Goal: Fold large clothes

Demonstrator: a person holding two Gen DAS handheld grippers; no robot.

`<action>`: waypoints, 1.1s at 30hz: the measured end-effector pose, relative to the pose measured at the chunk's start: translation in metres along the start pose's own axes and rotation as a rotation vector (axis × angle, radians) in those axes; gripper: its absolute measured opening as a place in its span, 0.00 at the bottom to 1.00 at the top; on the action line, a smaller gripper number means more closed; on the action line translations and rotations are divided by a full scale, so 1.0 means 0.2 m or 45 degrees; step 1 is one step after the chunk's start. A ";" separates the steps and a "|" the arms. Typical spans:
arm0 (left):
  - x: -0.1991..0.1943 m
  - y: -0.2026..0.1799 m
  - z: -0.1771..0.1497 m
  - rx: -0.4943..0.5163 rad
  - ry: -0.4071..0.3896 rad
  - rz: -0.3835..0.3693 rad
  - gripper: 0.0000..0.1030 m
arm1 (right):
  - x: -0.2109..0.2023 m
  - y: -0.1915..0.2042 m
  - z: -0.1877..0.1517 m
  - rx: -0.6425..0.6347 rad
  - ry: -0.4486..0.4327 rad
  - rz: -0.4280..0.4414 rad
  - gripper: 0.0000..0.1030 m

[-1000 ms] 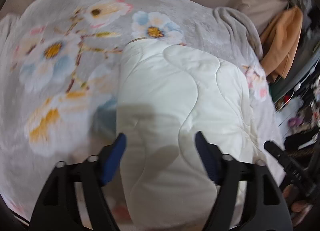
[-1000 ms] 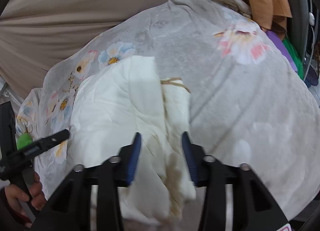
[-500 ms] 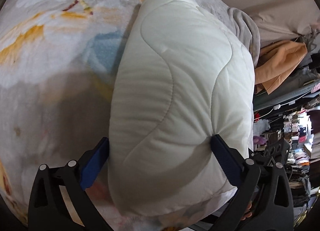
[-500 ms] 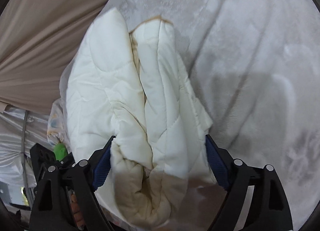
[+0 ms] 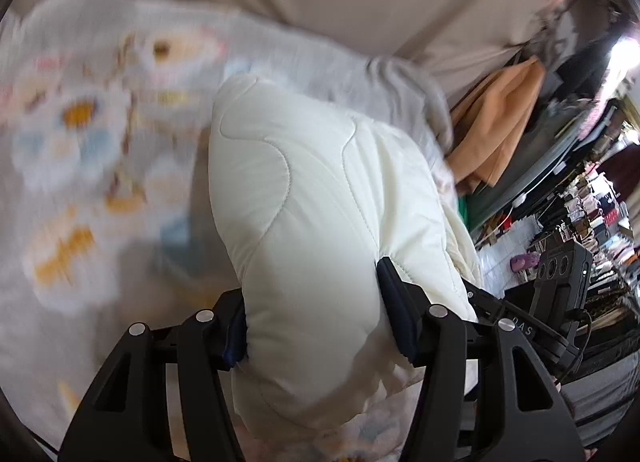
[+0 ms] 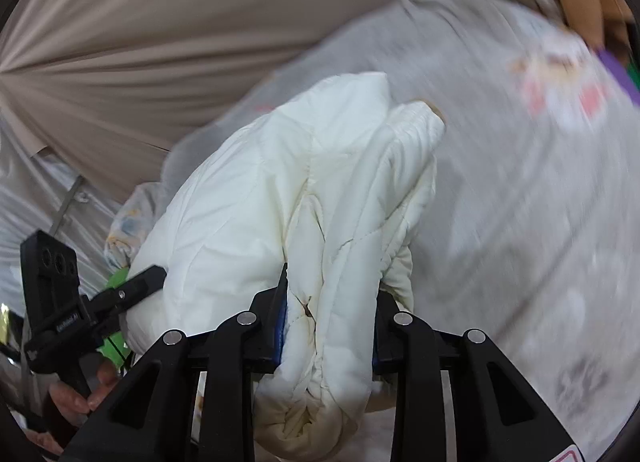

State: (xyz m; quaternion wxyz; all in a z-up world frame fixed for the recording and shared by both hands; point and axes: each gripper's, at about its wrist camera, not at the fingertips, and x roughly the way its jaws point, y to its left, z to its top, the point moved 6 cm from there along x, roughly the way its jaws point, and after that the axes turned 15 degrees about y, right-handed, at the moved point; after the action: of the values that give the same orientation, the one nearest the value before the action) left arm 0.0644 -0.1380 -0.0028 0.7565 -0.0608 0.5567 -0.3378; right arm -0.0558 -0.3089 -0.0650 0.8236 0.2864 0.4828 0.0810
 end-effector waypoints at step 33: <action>-0.12 0.88 0.22 -0.057 -0.053 0.590 0.66 | 0.70 0.54 0.22 -0.282 0.031 -0.372 0.17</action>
State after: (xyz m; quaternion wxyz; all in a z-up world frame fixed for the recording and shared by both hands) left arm 0.1782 -0.0021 -0.0493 0.8236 0.0447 0.5474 -0.1413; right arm 0.0687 -0.1796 -0.0945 0.8472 0.1199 0.5172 0.0166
